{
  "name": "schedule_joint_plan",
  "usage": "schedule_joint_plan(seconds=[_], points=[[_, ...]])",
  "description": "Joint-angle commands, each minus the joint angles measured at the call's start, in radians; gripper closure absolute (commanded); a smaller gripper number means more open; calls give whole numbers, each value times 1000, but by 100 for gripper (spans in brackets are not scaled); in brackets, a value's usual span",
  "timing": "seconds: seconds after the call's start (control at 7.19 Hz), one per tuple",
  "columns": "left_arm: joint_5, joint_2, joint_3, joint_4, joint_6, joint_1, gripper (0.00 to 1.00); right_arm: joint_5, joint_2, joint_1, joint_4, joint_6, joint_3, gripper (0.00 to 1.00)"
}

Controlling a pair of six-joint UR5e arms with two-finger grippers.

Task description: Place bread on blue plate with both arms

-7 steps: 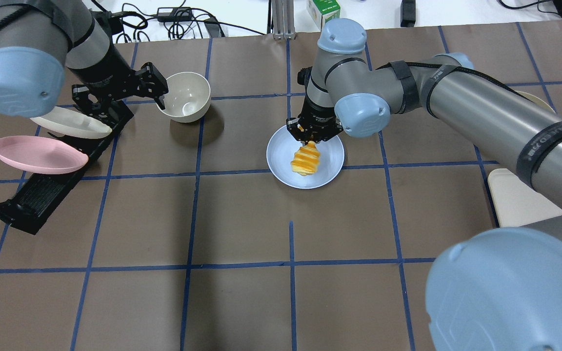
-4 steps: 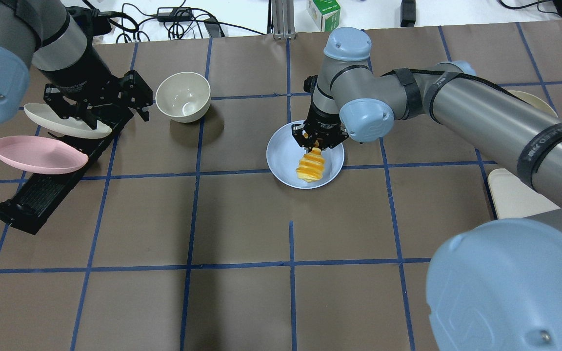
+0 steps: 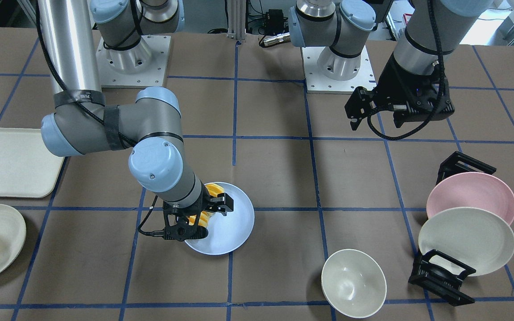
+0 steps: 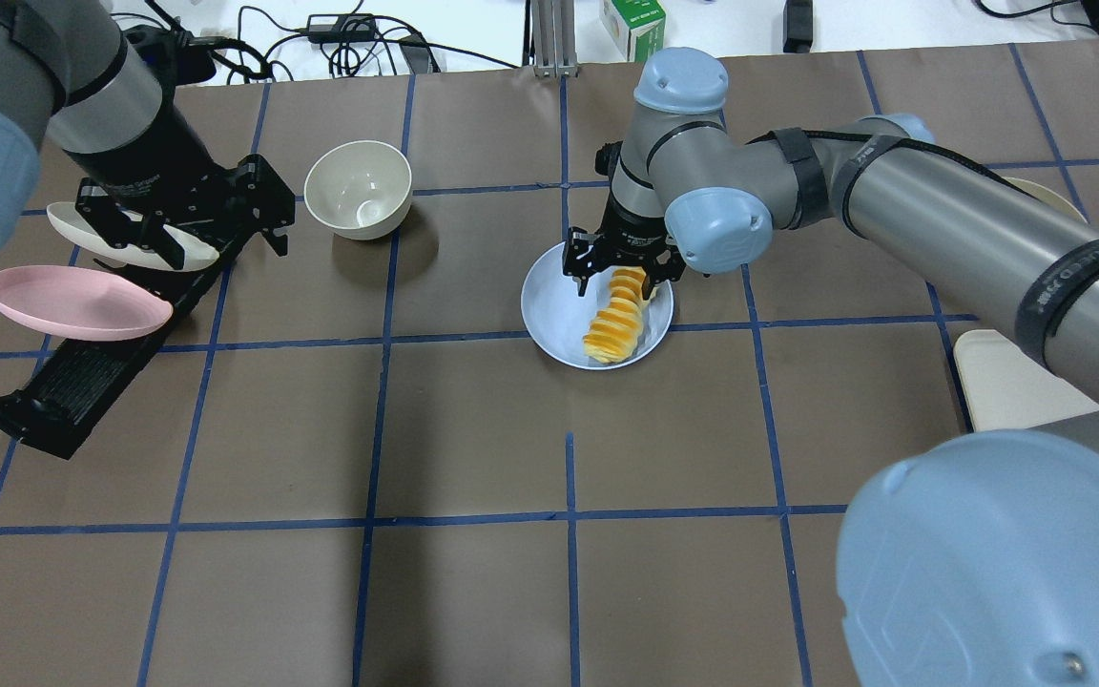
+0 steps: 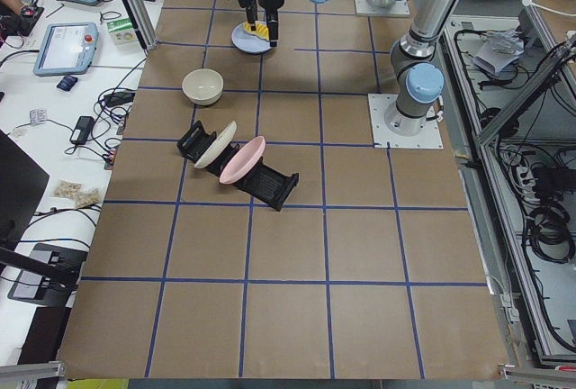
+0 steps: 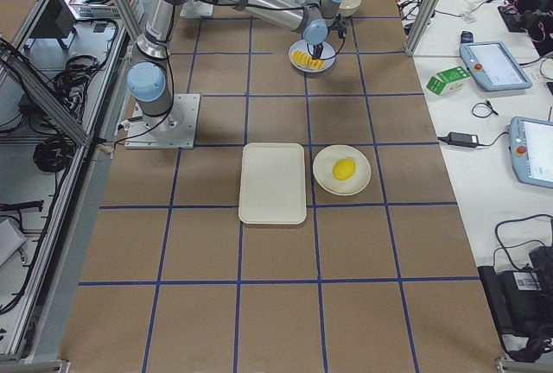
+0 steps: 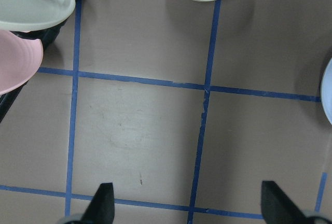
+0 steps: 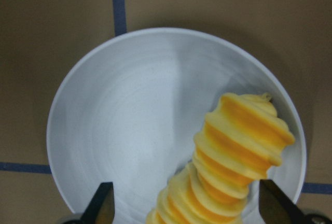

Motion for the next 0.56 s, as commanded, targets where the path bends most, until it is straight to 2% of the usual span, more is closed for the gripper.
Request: schedule_joint_plan(seconds=[0.0, 0.14, 0.42], points=[[-2, 7, -1, -12, -12, -5, 0, -33, -10, -10, 190, 1, -172, 0], [-7, 10, -6, -12, -41, -6, 0, -94, -35, -22, 292, -5, -249, 0], [1, 19, -17, -12, -44, -5, 0, -124, -166, -68, 444, -48, -271, 0]])
